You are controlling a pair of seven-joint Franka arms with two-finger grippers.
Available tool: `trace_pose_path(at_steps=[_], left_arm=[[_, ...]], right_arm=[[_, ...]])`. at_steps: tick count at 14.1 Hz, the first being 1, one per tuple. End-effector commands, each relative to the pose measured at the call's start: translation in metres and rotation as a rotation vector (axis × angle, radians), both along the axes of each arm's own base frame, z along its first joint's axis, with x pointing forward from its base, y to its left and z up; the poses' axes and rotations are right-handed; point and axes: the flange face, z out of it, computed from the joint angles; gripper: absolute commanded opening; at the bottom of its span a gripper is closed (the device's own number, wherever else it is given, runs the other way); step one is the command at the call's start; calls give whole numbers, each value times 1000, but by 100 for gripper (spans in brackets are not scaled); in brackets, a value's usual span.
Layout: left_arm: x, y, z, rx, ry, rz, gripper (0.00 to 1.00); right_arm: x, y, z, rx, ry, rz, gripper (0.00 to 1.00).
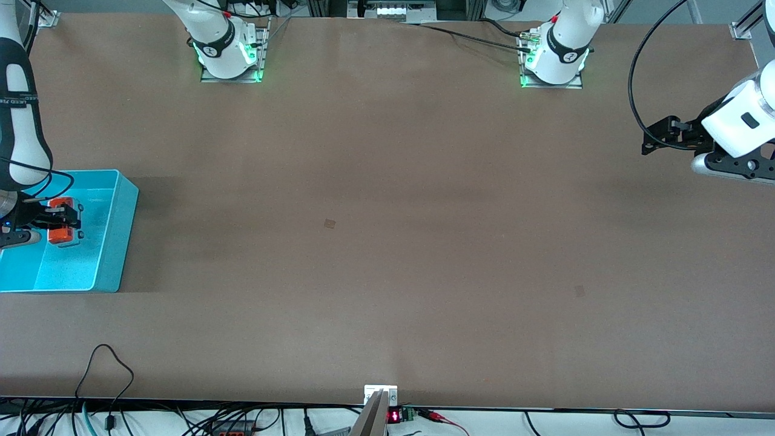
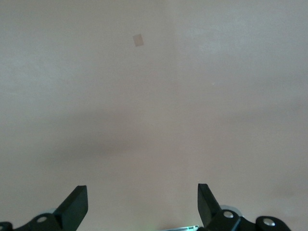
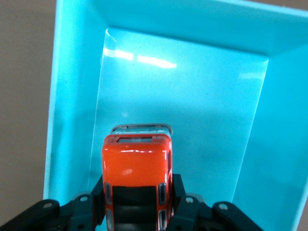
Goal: Wind up bus and store in blue box
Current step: 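Lower the bus into the box and open the right gripper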
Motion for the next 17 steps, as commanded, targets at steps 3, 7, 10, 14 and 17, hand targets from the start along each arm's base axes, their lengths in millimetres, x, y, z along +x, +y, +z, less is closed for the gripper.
trace_pose_path(at_steps=[3,7,10,14,17], left_arm=[[-4,-4,8,0,-1,-6,100],[-3,-2,9,8,-4,-3,100],[-3,-1,11,20,-6,-5,100],[-3,2,12,21,-9,-4,100],[-3,0,12,21,-11,-5,100]], right_arm=[[-11,-23,-19,-5,29,-80,0],[-19,-35,-35,1,49,-103,0],[-21,-41,-49,5,47,-117,1],[-24,-46,-63,14,45,-136,20],[-25,-47,-67,15,48,-138,62]])
